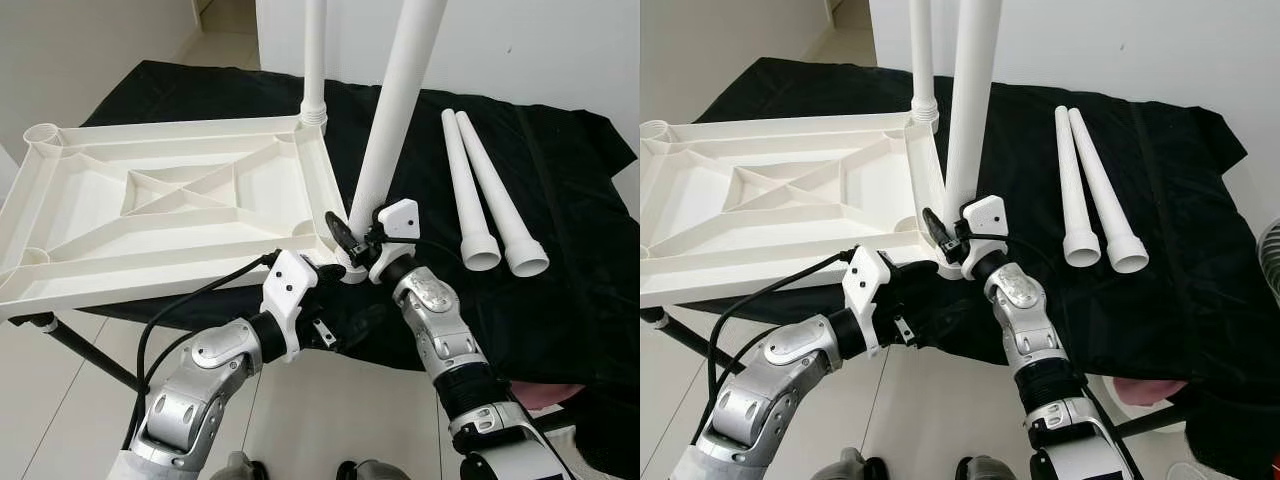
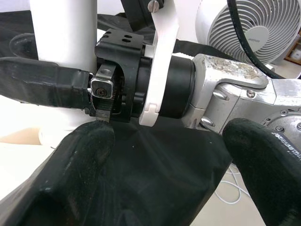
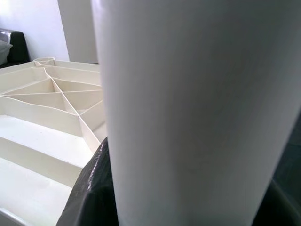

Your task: Building children table

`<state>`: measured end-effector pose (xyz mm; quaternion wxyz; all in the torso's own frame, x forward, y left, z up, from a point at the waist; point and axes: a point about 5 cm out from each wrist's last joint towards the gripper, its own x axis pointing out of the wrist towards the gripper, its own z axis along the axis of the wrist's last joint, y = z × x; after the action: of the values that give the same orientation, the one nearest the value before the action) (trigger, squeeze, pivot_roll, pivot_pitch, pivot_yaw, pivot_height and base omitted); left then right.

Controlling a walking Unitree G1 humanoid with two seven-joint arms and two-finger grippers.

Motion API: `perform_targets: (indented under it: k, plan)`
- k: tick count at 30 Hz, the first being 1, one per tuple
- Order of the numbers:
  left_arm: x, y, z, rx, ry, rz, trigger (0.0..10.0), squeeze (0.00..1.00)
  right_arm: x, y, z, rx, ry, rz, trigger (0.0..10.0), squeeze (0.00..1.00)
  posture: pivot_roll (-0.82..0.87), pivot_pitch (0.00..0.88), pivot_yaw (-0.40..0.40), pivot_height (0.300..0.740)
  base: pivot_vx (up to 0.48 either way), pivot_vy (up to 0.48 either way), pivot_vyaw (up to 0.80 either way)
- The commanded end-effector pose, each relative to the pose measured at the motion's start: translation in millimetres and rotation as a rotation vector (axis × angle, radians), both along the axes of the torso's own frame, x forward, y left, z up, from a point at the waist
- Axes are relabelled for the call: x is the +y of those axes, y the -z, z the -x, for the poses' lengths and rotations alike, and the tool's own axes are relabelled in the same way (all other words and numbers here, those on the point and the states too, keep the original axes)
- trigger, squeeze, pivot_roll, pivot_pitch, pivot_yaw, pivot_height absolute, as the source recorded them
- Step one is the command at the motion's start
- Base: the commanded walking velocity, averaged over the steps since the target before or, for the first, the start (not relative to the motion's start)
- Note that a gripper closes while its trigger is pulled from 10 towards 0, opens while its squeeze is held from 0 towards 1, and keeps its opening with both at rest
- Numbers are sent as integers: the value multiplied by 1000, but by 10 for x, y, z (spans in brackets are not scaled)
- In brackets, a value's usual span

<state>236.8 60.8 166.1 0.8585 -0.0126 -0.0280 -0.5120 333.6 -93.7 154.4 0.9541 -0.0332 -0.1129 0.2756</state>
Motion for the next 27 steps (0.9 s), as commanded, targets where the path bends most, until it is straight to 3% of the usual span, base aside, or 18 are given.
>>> perform_targets:
  k: [1, 19, 27]
  plan:
    - [21, -13, -26, 4, -80, -7, 10000, 0, -94, 323, 36, 149, 53, 34, 10000, 0, -123, 126, 32, 740, 0, 0, 0]
    - [38, -50, -60, -5, -89, -13, 10000, 0, -61, 267, 14, 120, 91, 26, 10000, 0, -66, 125, 47, 740, 0, 0, 0]
    - [43, -52, -68, -7, -101, -8, 10000, 0, -57, 243, 6, 111, 165, 11, 10000, 0, -64, 123, 38, 740, 0, 0, 0]
